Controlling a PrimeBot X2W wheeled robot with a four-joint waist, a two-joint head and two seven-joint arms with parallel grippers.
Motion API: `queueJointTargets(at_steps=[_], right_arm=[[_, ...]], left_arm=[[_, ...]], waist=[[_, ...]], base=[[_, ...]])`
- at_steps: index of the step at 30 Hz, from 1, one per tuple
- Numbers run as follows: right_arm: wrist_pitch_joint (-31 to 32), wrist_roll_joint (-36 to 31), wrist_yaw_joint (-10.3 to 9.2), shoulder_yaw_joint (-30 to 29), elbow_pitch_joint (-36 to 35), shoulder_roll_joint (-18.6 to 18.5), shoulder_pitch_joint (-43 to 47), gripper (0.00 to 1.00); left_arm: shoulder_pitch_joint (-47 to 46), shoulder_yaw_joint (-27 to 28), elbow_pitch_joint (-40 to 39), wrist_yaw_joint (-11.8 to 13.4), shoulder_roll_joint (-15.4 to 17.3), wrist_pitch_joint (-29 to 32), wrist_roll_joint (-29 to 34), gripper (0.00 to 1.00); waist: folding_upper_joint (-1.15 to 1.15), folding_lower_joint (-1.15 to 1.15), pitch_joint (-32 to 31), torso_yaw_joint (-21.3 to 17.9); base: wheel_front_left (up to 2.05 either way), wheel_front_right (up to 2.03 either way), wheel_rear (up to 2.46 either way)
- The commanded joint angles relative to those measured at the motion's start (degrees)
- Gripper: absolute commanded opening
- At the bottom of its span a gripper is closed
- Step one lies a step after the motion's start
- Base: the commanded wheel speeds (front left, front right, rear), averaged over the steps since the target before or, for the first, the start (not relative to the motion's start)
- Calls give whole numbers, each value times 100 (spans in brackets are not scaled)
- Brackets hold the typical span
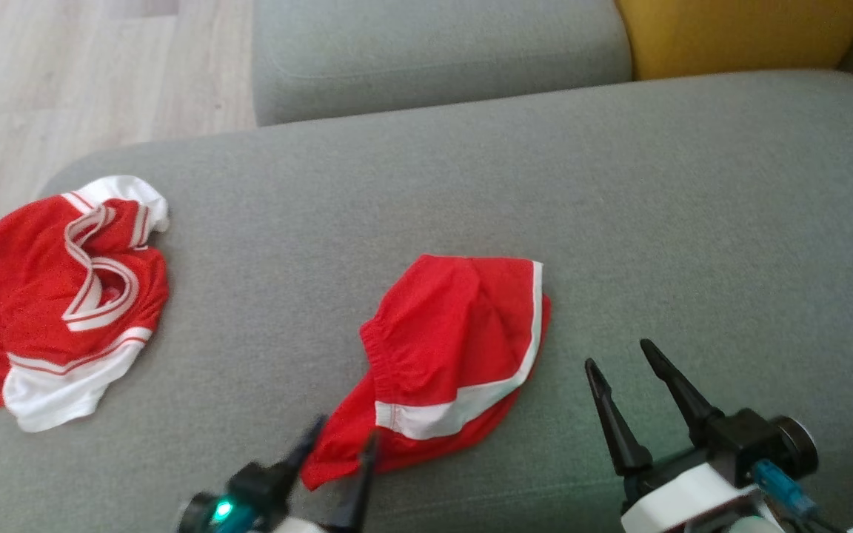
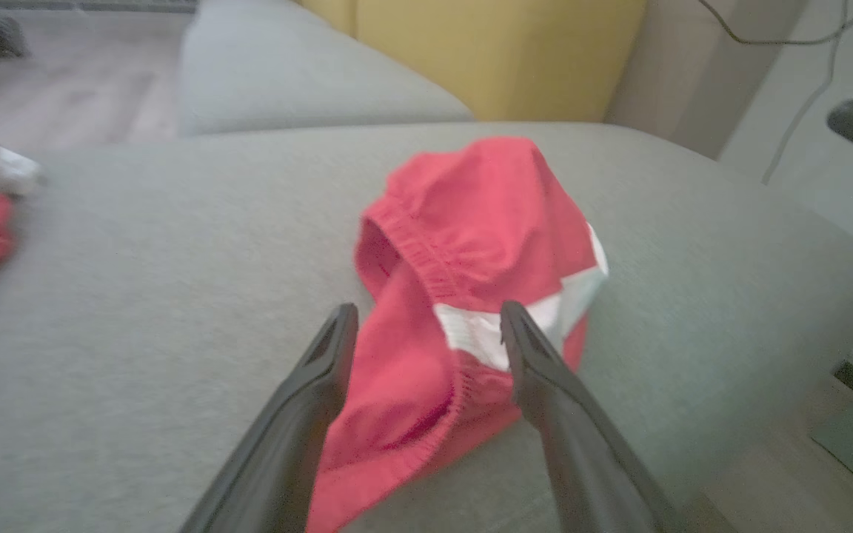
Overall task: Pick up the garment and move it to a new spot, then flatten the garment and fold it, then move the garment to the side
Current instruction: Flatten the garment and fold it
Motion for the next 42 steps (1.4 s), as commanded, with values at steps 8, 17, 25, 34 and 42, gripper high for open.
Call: queueJointTargets(at_steps=[8,17,25,34,42], right_arm=[[-37,-129,-1,190,-246,7,-505,100],[-37,-155,-1,126,-287,7,-639,100],[-37,-181,-1,82,-318,7,-692,100],[-37,-161,-1,68,-331,7,-713,100],[-37,-130,-1,135,-348,7,-842,100]], left_arm=[[-1230,-362,862,-272,-65,563,-599,100],[-1609,-312,1201,-209,-69,930,-960,91],[-1288,-327,408,-187,155,1516,-1198,91],[-939,-354,-426,-165,394,2102,-1404,0],[-1227,-315,-884,-283,278,2013,-2149,0]], waist=[[0,0,376,-307],[0,0,658,-465],[0,0,708,-507],[0,0,713,-535],[0,0,727,-808]], base=[[0,0,0],[0,0,0],[0,0,0],[0,0,0],[0,0,0]])
